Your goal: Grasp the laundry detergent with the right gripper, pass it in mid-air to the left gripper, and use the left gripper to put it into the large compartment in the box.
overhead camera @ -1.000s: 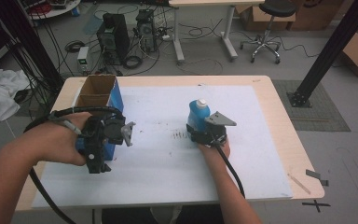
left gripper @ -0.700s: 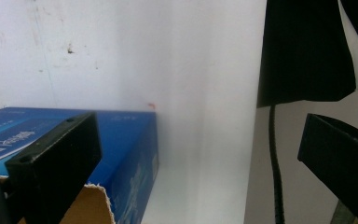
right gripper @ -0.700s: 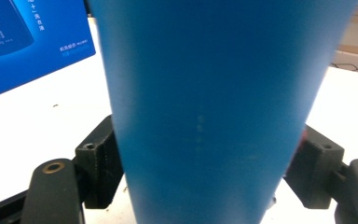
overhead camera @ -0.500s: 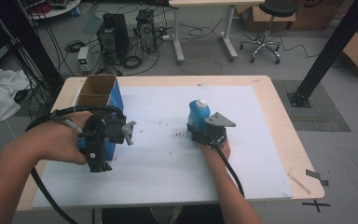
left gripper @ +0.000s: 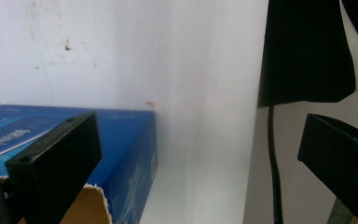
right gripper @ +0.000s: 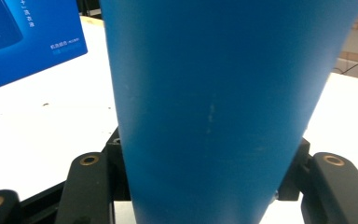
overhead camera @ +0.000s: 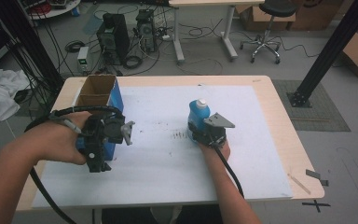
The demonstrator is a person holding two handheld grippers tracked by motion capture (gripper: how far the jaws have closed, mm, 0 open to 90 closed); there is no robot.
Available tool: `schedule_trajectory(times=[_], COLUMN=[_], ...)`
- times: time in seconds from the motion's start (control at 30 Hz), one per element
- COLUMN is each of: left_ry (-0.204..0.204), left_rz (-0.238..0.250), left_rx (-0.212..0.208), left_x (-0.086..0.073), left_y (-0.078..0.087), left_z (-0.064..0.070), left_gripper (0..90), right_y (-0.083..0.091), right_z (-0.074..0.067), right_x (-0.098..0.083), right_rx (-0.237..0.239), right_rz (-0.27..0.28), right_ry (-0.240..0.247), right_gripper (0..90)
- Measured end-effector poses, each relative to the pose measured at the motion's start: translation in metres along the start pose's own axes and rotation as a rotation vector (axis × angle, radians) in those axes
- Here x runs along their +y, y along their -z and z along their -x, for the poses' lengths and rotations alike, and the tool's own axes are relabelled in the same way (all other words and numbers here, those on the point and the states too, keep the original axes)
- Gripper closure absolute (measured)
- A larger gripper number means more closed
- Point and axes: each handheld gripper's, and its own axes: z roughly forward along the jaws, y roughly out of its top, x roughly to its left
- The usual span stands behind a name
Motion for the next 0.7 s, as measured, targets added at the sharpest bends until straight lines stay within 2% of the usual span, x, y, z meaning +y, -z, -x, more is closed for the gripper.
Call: schedule_trajectory(times=[0.1, 0.23, 0.47, 0.7], left_ry=[0.004, 0.0, -0.005, -0.012], left_rz=[0.0, -0.002, -0.007, 0.0], left_rx=[0.002, 0.003, 0.01, 0.021], left_x=[0.001, 0.002, 0.005, 0.01], left_y=[0.0, 0.001, 0.004, 0.008], left_z=[0.0, 0.0, 0.0, -0.002], left_gripper=[0.1, 0.1, 0.1, 0.1], right_y=[0.0, 0.0, 0.004, 0.014], right_z=[0.0, 0.003, 0.013, 0.03], right_x=[0.0, 0.002, 0.006, 0.015], right_rx=[-0.008, 0.01, 0.096, 0.21], right_rz=[0.0, -0.012, -0.027, -0.018], right_ry=[-0.002, 0.001, 0.004, 0.003], right_gripper=[43.6, 45.6, 46.7, 46.7])
